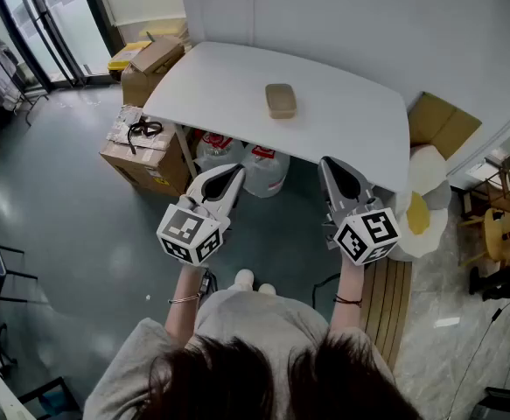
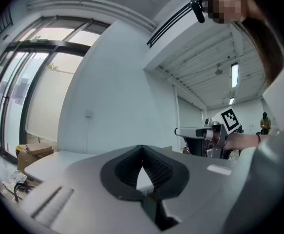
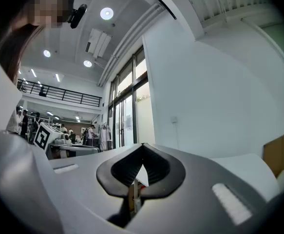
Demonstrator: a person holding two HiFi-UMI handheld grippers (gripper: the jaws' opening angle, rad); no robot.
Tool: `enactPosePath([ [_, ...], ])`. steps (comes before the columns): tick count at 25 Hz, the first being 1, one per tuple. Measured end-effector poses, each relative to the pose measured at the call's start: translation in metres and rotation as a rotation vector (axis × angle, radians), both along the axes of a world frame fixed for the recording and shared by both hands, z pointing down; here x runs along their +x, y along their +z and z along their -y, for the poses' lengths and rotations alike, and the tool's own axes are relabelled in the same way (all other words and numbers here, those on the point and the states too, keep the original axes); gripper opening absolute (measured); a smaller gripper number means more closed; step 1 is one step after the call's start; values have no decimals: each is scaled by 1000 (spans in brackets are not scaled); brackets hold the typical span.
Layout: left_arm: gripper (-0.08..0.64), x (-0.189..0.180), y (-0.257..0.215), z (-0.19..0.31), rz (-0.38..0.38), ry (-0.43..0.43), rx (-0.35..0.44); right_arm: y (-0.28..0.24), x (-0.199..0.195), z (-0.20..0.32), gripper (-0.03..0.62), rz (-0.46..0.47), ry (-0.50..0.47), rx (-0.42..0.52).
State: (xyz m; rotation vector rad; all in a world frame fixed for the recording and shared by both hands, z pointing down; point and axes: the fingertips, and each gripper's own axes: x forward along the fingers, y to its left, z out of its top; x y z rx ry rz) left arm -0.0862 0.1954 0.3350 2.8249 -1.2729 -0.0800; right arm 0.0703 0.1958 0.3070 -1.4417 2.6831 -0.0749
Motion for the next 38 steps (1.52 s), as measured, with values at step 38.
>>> enactPosePath([
  [38,-10,3,15,18,55,-73,-16,31,18,38,12,-185,53,-44],
])
